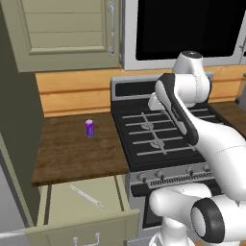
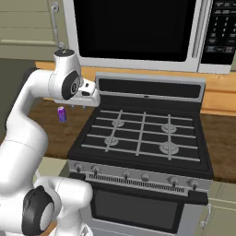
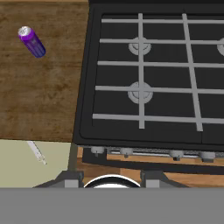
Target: Pick the tongs from the drawer and place it on the counter.
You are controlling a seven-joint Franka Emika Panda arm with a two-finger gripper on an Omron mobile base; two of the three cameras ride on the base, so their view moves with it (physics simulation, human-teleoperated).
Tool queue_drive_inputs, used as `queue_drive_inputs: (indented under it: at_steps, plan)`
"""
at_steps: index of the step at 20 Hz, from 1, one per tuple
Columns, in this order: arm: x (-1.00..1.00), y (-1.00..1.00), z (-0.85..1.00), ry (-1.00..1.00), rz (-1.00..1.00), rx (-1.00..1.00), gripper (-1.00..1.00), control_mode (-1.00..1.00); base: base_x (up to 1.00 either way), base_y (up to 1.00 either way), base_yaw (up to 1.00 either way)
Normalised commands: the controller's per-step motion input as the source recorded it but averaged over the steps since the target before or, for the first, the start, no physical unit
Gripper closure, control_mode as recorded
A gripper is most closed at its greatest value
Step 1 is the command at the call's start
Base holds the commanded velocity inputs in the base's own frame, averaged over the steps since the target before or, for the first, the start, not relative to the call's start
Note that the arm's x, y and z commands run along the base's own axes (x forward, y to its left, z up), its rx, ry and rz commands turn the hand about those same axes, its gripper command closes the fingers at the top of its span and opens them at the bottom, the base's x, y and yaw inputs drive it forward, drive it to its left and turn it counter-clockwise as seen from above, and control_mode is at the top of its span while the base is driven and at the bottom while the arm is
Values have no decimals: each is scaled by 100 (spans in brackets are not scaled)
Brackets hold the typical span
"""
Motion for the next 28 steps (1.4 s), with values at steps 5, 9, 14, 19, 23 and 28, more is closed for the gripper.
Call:
queue_drive_inputs:
  at_steps: [5, 9, 14, 19, 23, 28]
  plan:
    - [0, 0, 0, 0, 0, 0, -100, 100, 0, 0, 0]
    - [0, 0, 0, 0, 0, 0, -100, 100, 0, -10, 0]
    - [0, 0, 0, 0, 0, 0, -100, 100, 18, -42, 0]
    - [0, 0, 0, 0, 0, 0, -100, 100, 35, -29, 0]
    - [0, 0, 0, 0, 0, 0, -100, 100, 56, 0, 0]
    - [0, 0, 0, 0, 0, 0, -100, 100, 42, -10, 0]
